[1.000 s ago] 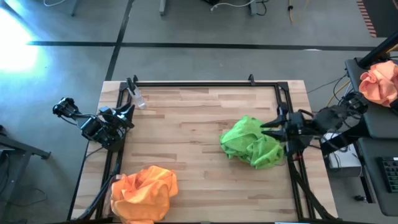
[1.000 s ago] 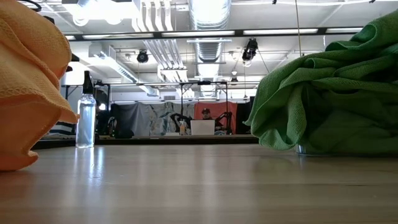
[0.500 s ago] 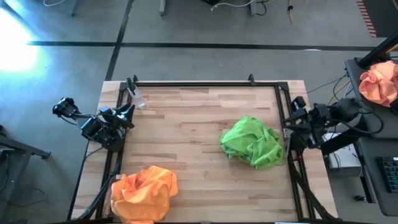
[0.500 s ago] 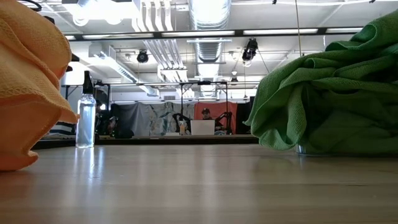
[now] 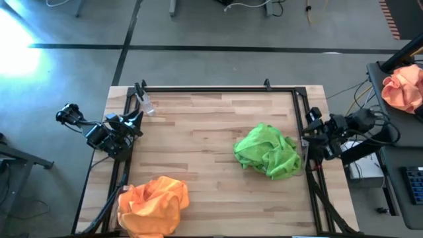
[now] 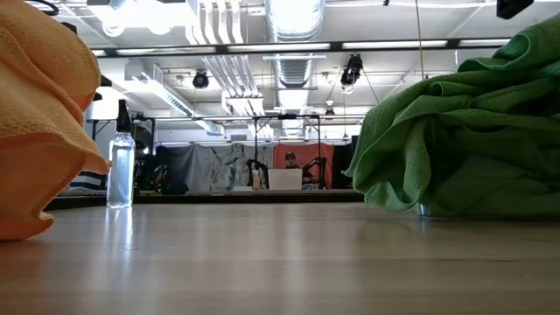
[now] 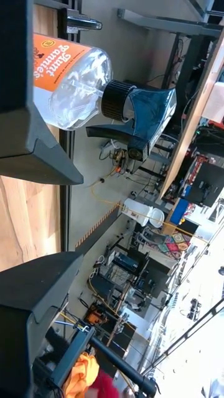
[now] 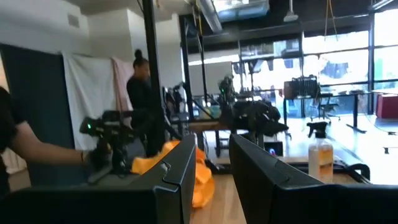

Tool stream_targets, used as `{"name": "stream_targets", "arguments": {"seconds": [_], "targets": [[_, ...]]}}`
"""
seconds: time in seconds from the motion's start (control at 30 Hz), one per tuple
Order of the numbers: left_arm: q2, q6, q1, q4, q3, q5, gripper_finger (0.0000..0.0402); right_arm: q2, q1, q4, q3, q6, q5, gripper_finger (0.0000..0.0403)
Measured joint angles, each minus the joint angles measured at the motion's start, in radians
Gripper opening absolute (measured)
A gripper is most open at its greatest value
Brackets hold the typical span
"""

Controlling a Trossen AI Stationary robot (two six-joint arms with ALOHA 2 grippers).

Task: Sort microfiber towel by color & place in baskets
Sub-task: Return to Home Position

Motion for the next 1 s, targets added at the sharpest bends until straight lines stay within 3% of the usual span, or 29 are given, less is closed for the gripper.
{"name": "stream_targets", "arguments": {"seconds": [0.5, 1.0], "targets": [[0.001, 0.017, 0.000, 0.011, 0.000, 0.000, 0.0171, -0.004, 0.000, 0.048, -0.090, 0.020, -0.002, 0.0091], [0.001, 0.023, 0.000, 0.012, 0.000, 0.000, 0.0171, -0.005, 0.000, 0.302, -0.272, 0.036, -0.002, 0.0091]]}}
